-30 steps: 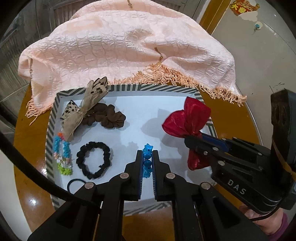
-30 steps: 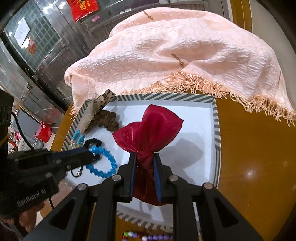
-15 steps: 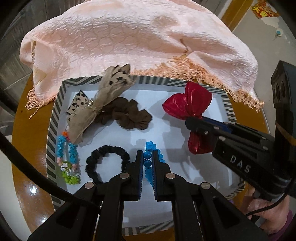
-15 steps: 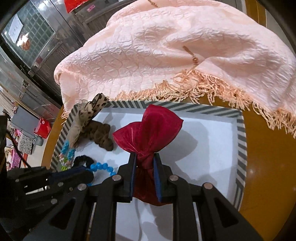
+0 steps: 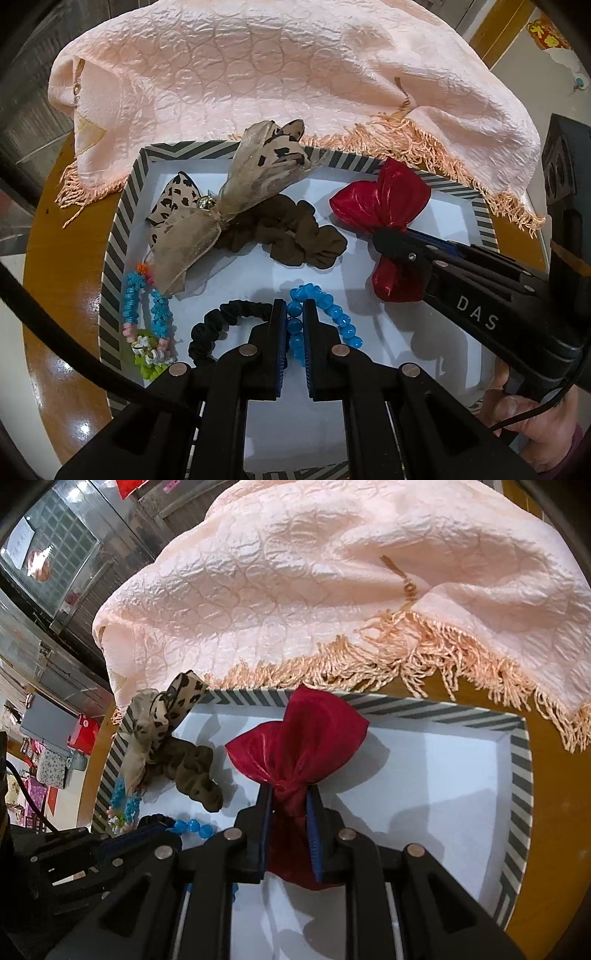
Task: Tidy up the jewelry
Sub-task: 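Lower the blue bracelet and red bow into the tray and open both grippers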
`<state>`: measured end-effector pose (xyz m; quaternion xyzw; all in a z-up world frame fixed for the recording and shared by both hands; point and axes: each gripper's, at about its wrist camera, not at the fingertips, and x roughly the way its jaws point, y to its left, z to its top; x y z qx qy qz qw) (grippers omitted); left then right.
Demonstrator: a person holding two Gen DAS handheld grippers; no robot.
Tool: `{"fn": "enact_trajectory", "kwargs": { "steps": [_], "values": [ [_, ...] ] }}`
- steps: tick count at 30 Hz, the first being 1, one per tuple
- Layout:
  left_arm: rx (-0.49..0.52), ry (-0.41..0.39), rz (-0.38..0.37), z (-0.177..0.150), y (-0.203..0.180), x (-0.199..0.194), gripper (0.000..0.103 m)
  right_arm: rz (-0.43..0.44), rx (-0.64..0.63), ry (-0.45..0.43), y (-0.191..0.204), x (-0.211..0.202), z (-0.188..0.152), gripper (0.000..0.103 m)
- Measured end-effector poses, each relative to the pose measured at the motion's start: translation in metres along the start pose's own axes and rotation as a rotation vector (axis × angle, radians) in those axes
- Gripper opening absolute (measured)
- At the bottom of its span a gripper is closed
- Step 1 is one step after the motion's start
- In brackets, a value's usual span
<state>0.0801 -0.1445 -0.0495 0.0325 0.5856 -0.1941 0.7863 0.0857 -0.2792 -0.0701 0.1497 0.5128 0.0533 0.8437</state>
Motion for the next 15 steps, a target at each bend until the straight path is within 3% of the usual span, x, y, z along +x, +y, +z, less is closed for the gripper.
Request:
{"fn": "enact_trajectory", "kwargs": {
  "steps": [4, 6, 10, 15],
  "values": [
    [-0.008, -0.001, 0.013, 0.0, 0.0, 0.001, 0.007, -0.005, 0.009, 0.008, 0.001, 0.008, 0.0, 0.019],
    [-0.016, -0.006, 0.016, 0.0, 0.001, -0.001, 0.007, -0.013, 0.017, -0.001, 0.0, 0.008, 0.0, 0.027],
    [-0.019, -0.012, 0.021, -0.001, 0.004, -0.001, 0.018, -0.005, 0.033, -0.013, -0.007, -0.002, -0.001, 0.031],
    [-0.008, -0.028, 0.03, -0.006, 0.003, -0.009, 0.025, -0.004, 0.048, -0.037, -0.01, -0.021, -0.006, 0.039]
  ]
}}
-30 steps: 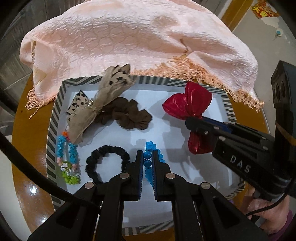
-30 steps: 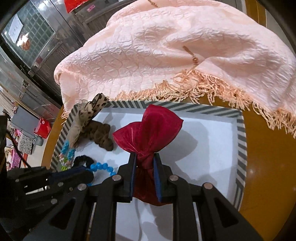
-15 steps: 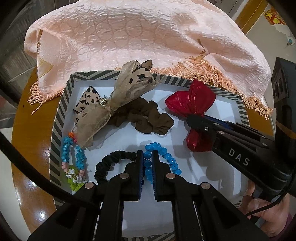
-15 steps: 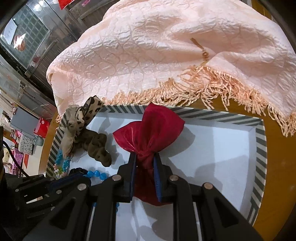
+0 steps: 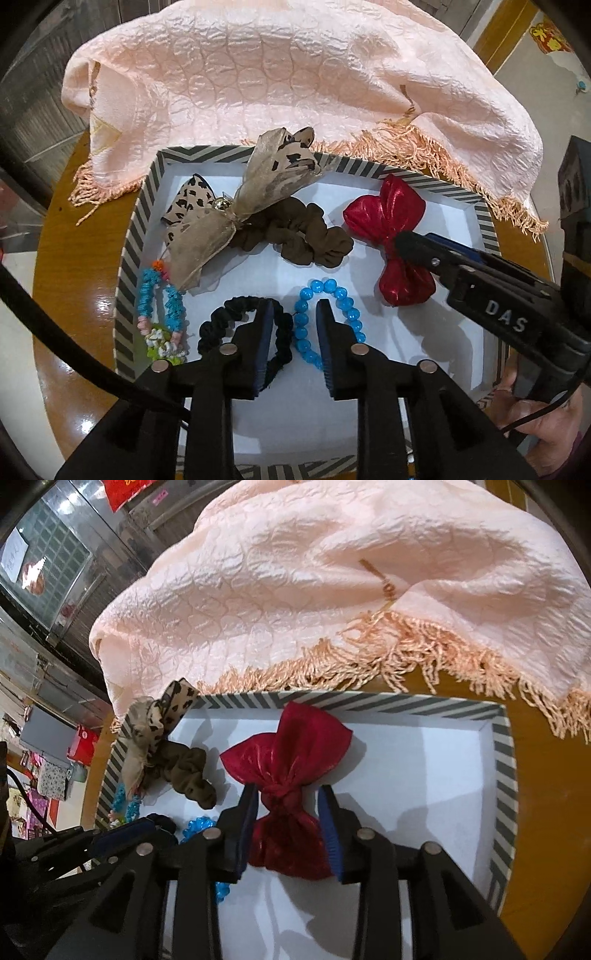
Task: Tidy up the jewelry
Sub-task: 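Lower the blue bracelet and red bow into the tray and open both grippers, then move both grippers over the bead bracelets beside the tray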
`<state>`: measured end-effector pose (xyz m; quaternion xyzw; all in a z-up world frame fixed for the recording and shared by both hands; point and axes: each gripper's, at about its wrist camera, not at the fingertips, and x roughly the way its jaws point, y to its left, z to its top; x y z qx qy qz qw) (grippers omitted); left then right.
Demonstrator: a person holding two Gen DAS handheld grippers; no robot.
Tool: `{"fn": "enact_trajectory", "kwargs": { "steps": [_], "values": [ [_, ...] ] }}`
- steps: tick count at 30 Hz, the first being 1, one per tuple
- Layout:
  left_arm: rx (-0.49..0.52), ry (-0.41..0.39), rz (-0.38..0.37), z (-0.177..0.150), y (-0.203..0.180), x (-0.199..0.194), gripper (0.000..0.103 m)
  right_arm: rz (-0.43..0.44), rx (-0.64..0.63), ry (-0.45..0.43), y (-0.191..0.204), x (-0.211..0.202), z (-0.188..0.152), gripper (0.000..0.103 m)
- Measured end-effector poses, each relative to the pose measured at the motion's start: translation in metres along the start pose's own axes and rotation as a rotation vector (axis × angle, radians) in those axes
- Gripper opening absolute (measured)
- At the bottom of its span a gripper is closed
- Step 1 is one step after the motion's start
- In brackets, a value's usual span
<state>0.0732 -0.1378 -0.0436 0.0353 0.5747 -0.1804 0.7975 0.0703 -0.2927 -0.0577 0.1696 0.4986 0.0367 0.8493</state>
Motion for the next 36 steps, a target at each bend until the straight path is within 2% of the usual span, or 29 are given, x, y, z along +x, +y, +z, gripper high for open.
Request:
{"fn": "enact_trajectory", "kwargs": {
  "steps": [7, 12, 20, 25, 36],
  "values": [
    [0.024, -0.044, 0.023, -0.014, -0.005, -0.02, 0.027, -0.028, -0.035, -0.028, 0.009, -0.029, -0.015, 0.04],
    [0.02, -0.067, 0.041, -0.026, -0.006, -0.032, 0.027, -0.037, -0.031, -0.044, 0.009, -0.049, -0.029, 0.046],
    [0.036, -0.08, 0.054, -0.05, -0.009, -0.047, 0.027, -0.055, -0.043, -0.062, 0.012, -0.078, -0.055, 0.047],
    [0.043, -0.086, 0.054, -0.064, -0.01, -0.055, 0.027, -0.07, -0.043, -0.08, 0.011, -0.095, -0.073, 0.052],
    [0.07, -0.102, 0.059, -0.097, -0.012, -0.071, 0.027, -0.096, -0.042, -0.077, 0.014, -0.113, -0.116, 0.053]
  ]
}}
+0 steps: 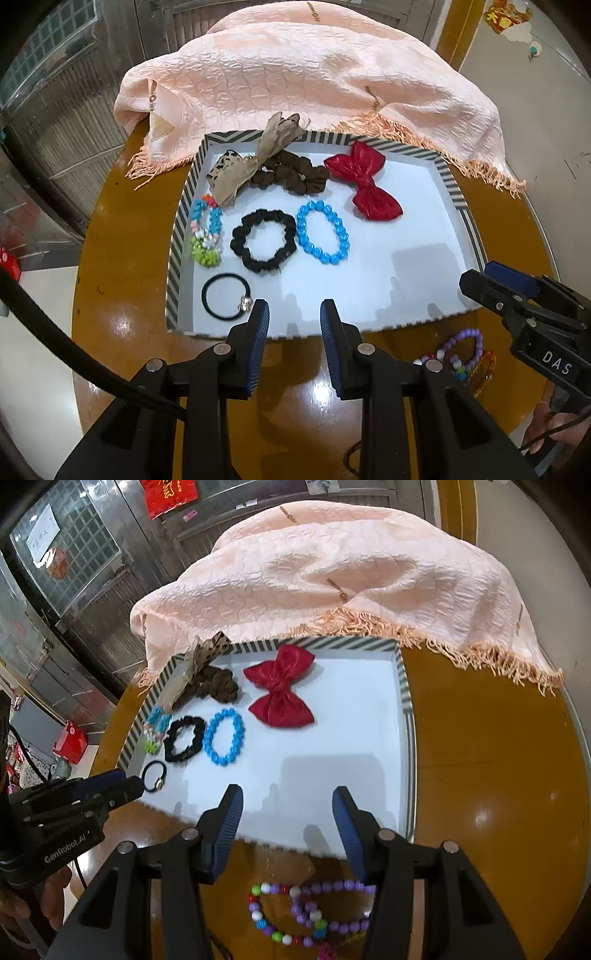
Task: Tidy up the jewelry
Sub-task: 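Move both grippers over the bead bracelets beside the tray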
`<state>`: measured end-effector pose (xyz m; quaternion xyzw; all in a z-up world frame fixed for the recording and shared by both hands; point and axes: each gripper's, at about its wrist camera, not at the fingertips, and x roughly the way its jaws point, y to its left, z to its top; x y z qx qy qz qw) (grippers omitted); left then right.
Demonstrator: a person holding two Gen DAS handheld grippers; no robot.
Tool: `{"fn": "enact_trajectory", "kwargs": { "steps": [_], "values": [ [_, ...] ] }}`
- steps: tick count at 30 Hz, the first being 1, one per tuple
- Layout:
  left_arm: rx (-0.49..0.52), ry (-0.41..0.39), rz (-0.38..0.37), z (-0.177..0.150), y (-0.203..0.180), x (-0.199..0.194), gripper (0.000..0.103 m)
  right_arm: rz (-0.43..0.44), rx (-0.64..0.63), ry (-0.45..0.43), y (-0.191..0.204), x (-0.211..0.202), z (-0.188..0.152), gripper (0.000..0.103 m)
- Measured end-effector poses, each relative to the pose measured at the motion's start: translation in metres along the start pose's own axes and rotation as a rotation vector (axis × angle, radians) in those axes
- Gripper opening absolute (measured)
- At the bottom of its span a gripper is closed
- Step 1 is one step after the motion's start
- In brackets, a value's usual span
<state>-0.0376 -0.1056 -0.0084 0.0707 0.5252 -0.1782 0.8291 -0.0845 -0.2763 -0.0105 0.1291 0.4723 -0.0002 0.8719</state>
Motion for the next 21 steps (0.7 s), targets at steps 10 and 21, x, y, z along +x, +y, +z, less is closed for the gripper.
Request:
{"fn": "enact_trajectory", "kwargs": {
  "steps": [10, 21],
  "values": [
    [0.043, 0.023, -0.048, -0.028, -0.007, -0.008, 0.027, -0.036, 0.023, 0.01, -0.013, -0.023, -0.042, 0.053],
    [0.159, 0.125, -0.169, -0.07, -0.028, 0.003, 0.027, -0.069, 0.067, 0.07, -0.04, -0.033, -0.101, 0.053]
  ]
}}
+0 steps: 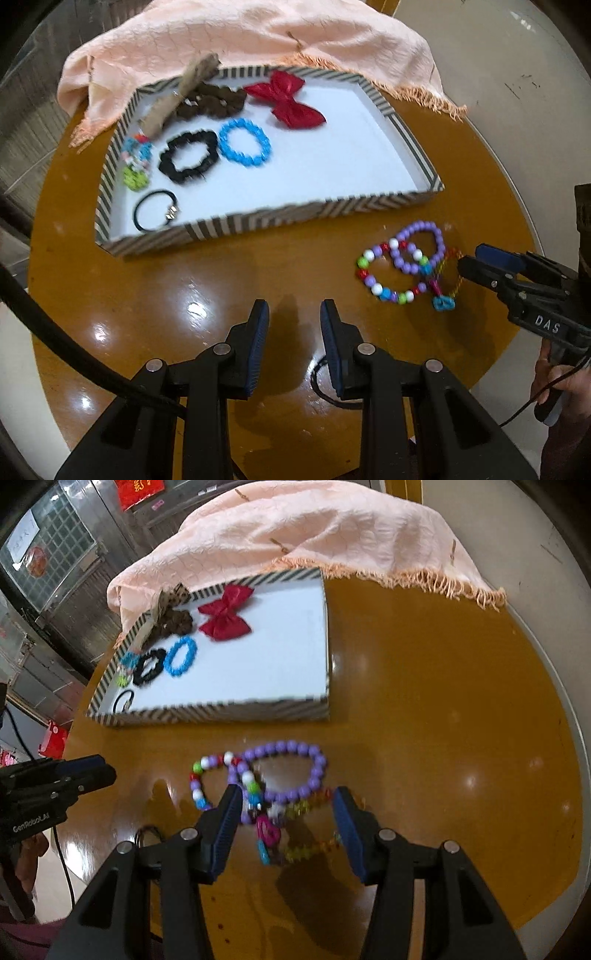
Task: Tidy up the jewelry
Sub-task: 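Move both grippers over the bead bracelets beside the tray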
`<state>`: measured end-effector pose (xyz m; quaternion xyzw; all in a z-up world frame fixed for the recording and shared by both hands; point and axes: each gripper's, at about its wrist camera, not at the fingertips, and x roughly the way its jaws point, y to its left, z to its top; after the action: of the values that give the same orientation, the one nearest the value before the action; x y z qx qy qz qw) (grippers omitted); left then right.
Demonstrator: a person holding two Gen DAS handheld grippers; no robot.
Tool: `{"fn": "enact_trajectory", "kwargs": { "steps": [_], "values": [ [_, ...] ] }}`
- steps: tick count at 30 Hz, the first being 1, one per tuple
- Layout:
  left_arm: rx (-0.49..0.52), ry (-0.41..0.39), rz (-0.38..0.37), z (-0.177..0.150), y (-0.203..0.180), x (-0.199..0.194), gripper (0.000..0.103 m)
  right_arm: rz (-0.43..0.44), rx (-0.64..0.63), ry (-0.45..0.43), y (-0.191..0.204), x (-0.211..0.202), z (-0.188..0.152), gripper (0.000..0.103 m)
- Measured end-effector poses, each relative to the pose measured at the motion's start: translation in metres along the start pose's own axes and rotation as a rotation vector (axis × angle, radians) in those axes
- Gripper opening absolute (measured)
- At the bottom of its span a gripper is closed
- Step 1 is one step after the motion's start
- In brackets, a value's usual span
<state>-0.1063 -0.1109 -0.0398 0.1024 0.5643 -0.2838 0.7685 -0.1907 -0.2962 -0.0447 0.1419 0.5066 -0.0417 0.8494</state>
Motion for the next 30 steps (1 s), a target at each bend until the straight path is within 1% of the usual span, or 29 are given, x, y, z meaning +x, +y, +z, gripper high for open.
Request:
{"fn": "enact_trajectory", "kwargs": {
  "steps": [5, 9, 12, 16, 19, 23, 26, 28, 29, 30],
  "values": [
    [0.008, 0.023, -0.034, 0.002, -0.009, 0.007, 0.027, -0.009, -0.051, -0.009, 0.01, -0.002, -0.005, 0.053],
    [0.018, 0.017, -0.052, 0.009, -0.021, 0.013, 0.031, -0.023, -0.055, -0.013, 0.004, -0.003, -0.003, 0.053],
    [0.023, 0.023, -0.07, 0.016, -0.032, 0.022, 0.032, -0.026, -0.042, -0.016, -0.003, -0.002, 0.002, 0.053],
    [0.046, 0.022, -0.046, 0.023, -0.043, 0.033, 0.033, -0.033, -0.016, -0.004, -0.017, 0.0, 0.003, 0.053],
    [0.058, 0.031, -0.027, 0.027, -0.047, 0.043, 0.033, -0.03, -0.016, 0.023, -0.025, 0.002, -0.002, 0.053],
    [0.083, 0.045, -0.008, 0.03, -0.054, 0.054, 0.033, -0.074, -0.031, 0.042, -0.032, 0.01, -0.007, 0.053],
    [0.112, 0.055, 0.014, 0.031, -0.06, 0.061, 0.033, -0.076, -0.023, 0.049, -0.037, 0.018, -0.006, 0.053],
    [0.117, 0.062, 0.021, 0.032, -0.063, 0.065, 0.033, -0.087, -0.047, 0.049, -0.036, 0.023, -0.005, 0.053],
    [0.118, 0.055, 0.025, 0.032, -0.063, 0.066, 0.033, -0.097, -0.063, 0.046, -0.034, 0.025, -0.006, 0.052],
    [0.122, 0.053, 0.029, 0.033, -0.065, 0.067, 0.034, -0.105, -0.071, 0.043, -0.034, 0.027, -0.006, 0.048]
  ]
}}
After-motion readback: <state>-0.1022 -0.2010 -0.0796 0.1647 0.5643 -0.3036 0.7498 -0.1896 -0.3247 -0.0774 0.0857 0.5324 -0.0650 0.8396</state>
